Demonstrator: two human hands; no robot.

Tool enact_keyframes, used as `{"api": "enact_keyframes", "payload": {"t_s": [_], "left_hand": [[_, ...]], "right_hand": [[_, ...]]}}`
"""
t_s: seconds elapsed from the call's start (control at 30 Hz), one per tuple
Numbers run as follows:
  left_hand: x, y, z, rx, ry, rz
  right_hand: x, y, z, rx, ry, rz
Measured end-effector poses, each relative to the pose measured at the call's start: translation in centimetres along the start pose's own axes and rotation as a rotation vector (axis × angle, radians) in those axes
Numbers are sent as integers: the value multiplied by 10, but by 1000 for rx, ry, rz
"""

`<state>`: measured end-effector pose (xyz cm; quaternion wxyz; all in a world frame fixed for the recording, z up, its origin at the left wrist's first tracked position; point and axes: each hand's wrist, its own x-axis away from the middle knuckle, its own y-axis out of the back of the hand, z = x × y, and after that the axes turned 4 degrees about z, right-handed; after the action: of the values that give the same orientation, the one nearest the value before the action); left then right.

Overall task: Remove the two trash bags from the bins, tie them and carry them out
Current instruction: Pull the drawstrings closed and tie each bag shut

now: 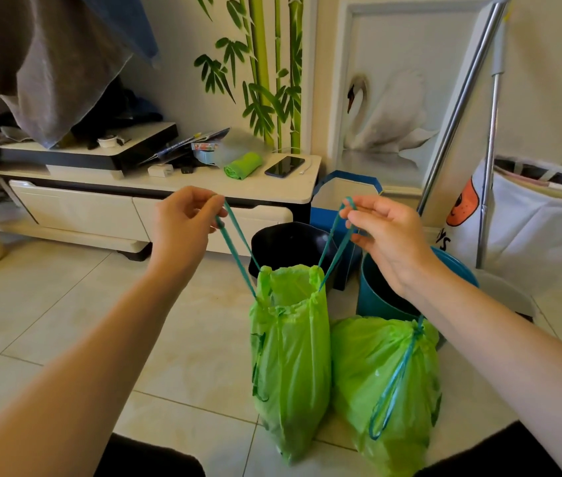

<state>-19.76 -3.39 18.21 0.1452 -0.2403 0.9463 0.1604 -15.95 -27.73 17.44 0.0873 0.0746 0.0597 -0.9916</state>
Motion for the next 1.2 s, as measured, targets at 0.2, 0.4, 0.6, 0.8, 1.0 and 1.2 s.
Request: {"api": "enact_keyframes", "payload": {"t_s": [0.2,0.4,0.6,0.8,1.0,1.2], "left_hand": [[3,-12,-7,74,-44,69],[13,-27,-13,75,-27,148],[24,-43,-22,74,-13,240],[28,-57,-23,-3,-56,320],[26,-62,-17,-224,-189,362],[25,-62,-14,-290,-234,383]], "right_hand": [[5,-6,0,-16,31,81],[9,-15,-4,66,-2,140],[12,-22,-6,110,-45,166],[12,-27,-10,168,-107,163],[13,-27,-12,130,-195,179],[15,-29,-12,-35,-307,195]]}}
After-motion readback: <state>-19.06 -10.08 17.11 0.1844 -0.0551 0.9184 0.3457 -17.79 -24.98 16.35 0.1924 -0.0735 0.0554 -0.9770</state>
